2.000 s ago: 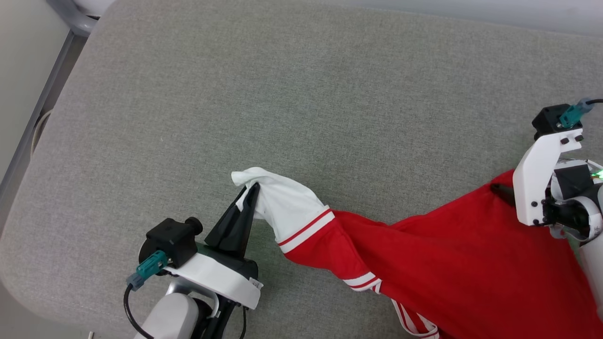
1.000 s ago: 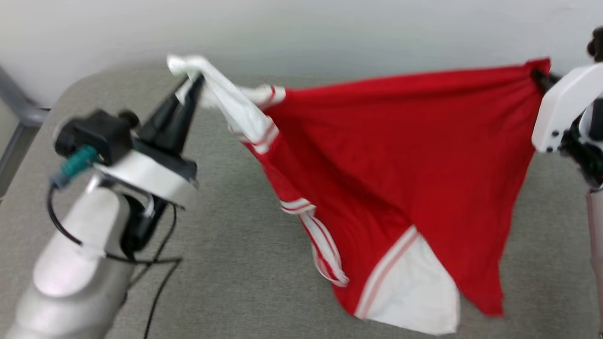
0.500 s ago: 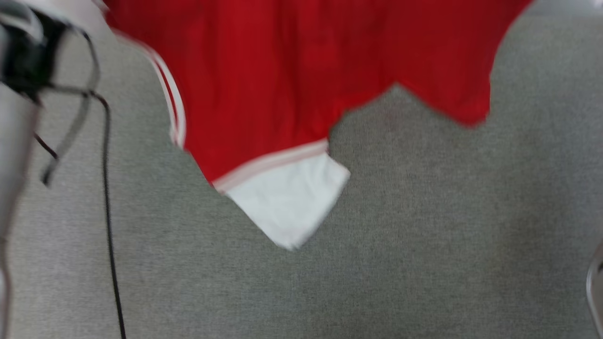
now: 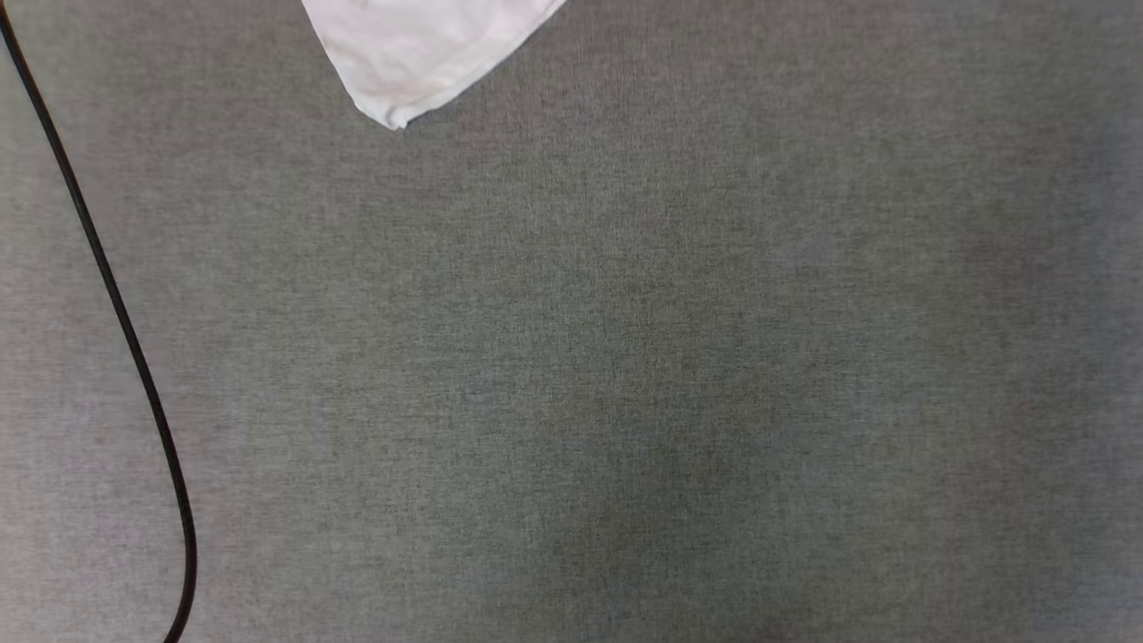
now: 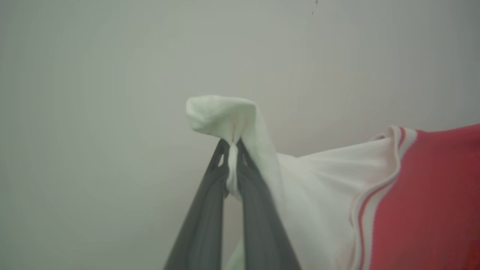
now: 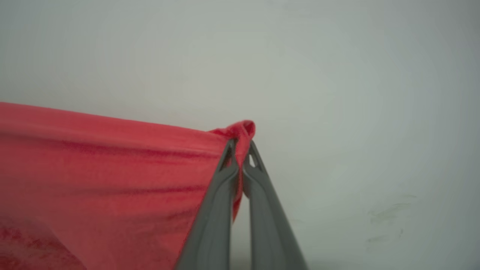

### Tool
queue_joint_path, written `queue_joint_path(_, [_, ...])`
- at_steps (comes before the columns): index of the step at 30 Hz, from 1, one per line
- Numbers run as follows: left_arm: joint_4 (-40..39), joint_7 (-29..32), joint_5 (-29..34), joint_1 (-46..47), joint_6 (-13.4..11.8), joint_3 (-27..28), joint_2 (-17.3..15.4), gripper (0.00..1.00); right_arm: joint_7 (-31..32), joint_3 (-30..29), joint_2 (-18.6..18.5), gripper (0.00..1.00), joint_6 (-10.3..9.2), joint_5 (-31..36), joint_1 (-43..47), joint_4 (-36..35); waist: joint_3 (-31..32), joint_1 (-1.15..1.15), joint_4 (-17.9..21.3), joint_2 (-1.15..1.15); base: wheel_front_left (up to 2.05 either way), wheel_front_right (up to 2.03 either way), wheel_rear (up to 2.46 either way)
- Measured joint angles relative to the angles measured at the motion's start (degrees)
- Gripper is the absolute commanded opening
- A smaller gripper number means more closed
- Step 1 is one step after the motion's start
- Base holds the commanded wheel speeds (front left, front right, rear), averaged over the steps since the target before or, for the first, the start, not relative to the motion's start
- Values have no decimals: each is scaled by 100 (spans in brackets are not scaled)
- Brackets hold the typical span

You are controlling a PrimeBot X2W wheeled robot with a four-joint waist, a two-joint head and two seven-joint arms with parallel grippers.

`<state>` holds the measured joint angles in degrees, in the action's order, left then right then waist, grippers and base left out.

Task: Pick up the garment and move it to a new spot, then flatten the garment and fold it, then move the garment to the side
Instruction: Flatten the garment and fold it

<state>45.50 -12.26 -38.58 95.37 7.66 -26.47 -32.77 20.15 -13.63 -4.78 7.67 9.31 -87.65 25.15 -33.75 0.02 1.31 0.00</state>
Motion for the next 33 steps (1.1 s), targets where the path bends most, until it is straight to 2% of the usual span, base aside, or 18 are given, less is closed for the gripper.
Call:
queue_joint_path(5, [399,7,-254,153,-2,-230,73,0,-203,-76,149,0,-2,96,-131,357,-330,0,-13,0,0,0,0])
queue_joint_path(11, [512,-55,-832,-376,-8,-520,119,0,-364,-85,203,0,-8,-34,183,884,-483,-1,-24,0,0,0,0])
queue_joint_path(16, [328,-136,-1454,-1163,-10,-828,147,0,-564,43,204,0,-11,-332,708,1508,-382,-1,-60,0,0,0,0])
queue_joint_path(22, [-327,-249,-2074,-2516,-12,-1332,53,0,-862,269,141,0,-13,-638,1644,1969,33,-2,-139,0,0,0,0])
queue_joint_path(26, [-747,-264,-2059,-3357,-12,-1334,1,0,-965,464,19,0,-13,-1015,2429,1947,370,-2,-233,0,0,0,0])
queue_joint_path(29, [-1131,-265,-1752,-4052,-13,-1016,4,0,-994,624,-58,0,-12,-1266,3118,1758,637,-3,-290,0,0,0,0])
queue_joint_path(33, [-1606,-265,-1234,-5120,-13,-593,188,0,-942,712,-178,0,-12,-1579,4106,1317,995,-3,-355,0,0,0,0])
